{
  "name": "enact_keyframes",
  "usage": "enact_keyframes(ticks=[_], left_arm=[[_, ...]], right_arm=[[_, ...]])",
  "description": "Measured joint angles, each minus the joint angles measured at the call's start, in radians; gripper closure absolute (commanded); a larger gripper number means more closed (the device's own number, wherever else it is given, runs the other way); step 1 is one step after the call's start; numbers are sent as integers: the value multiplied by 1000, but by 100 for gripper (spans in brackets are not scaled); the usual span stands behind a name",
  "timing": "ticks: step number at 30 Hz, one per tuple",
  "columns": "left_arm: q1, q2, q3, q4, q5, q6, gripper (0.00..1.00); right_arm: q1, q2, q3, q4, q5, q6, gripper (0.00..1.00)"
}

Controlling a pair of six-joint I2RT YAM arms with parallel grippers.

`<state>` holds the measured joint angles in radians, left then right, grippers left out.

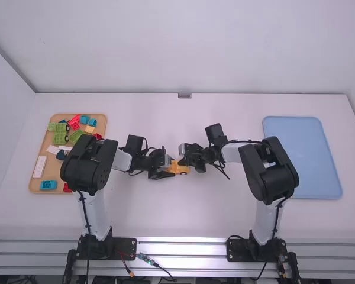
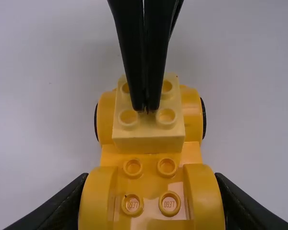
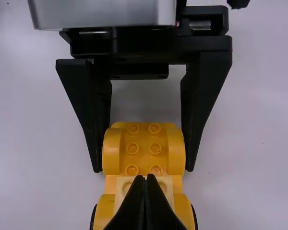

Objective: Assemble lego blocks to make yellow taxi

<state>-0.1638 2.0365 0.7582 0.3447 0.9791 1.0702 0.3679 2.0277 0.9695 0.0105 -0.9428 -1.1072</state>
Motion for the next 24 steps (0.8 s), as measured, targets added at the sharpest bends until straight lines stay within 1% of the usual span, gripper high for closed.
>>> enact_keyframes(ticks=[6, 14, 17, 19, 22, 24], left_arm=[[-4, 0, 0, 1, 0, 0, 50], [-6, 0, 6, -28, 5, 8, 50], [-6, 0, 18, -56, 5, 19, 51], [-7, 0, 24, -72, 5, 31, 50], [-12, 0, 32, -93, 5, 54, 50], [-15, 0, 32, -94, 5, 57, 50]], right_arm=[[-36, 46, 6, 6, -103, -27, 100], [-39, 59, 6, 4, -136, -29, 100], [-39, 59, 19, -23, -132, -32, 100], [-39, 58, 37, -70, -122, -39, 100], [-39, 35, 47, -136, -92, -62, 100], [-39, 14, 47, -153, -64, -75, 100]])
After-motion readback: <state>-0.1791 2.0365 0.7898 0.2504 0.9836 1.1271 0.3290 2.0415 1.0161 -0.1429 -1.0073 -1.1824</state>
